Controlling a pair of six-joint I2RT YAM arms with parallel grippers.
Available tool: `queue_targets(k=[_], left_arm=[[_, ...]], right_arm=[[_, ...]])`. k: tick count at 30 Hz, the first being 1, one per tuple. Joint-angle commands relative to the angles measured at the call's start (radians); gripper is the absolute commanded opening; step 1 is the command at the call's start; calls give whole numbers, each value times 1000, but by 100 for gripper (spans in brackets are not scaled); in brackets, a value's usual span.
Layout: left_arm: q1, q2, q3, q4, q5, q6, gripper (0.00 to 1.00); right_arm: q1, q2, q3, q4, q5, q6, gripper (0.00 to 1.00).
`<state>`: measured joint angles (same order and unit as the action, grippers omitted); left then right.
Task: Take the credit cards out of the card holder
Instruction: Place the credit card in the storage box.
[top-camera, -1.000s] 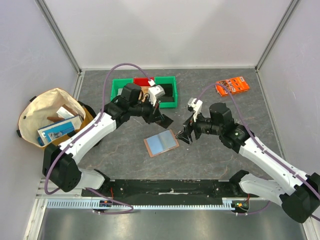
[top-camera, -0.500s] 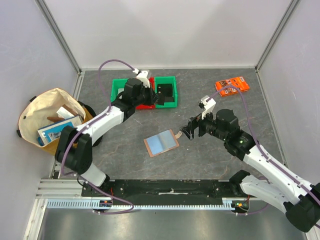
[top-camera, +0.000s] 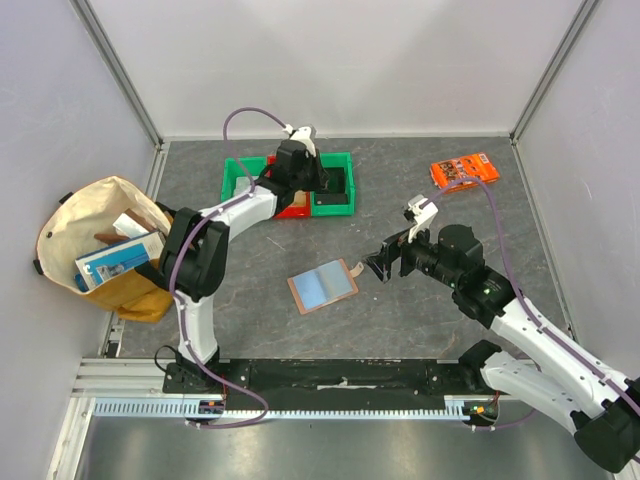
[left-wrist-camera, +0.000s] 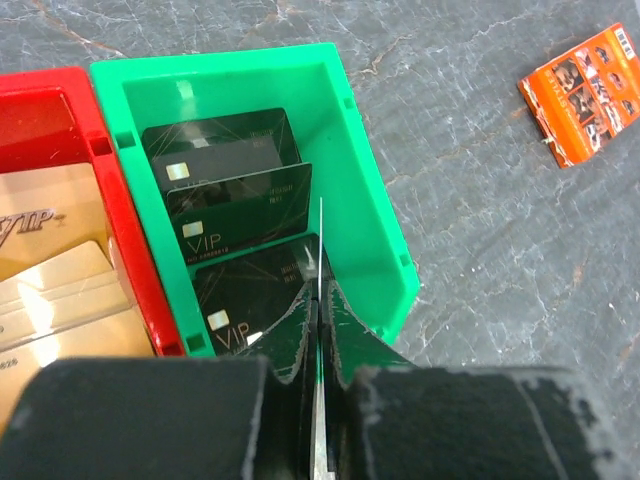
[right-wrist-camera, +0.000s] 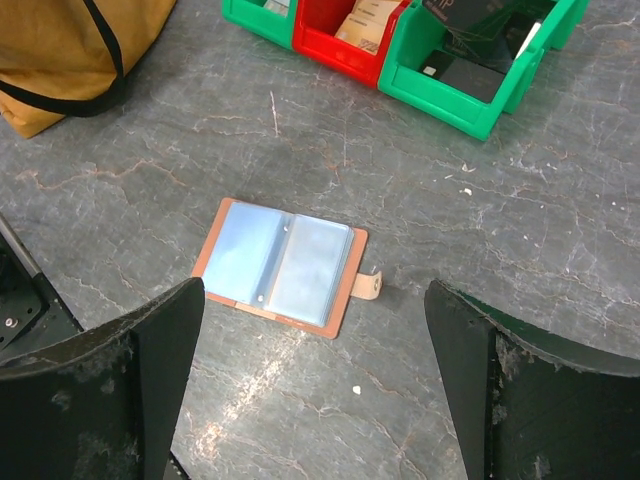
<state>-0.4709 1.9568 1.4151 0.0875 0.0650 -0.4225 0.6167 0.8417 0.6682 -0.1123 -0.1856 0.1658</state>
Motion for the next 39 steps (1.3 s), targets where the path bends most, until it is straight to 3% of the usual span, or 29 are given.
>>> queue_targets(k=[1, 16, 23, 29, 31, 39], left_arm=[[6, 66, 91, 12, -21, -47, 6], [6, 212, 160, 44, 4, -71, 14], [5, 168, 151, 26, -48, -15, 40], [5, 97, 160, 11, -62, 54, 55], [5, 76, 168, 3, -97, 77, 69], [-23, -74, 141, -43, -160, 111, 72]], right_arm=[[-2, -27, -12, 36, 12, -6, 98], [-2, 13, -19, 42, 0, -8, 98], [-2, 14, -21, 42, 0, -5, 98], [-2, 30, -16, 36, 6, -2, 98], [-2, 33, -15, 36, 6, 1, 98], [-2, 43, -13, 28, 26, 9, 98]])
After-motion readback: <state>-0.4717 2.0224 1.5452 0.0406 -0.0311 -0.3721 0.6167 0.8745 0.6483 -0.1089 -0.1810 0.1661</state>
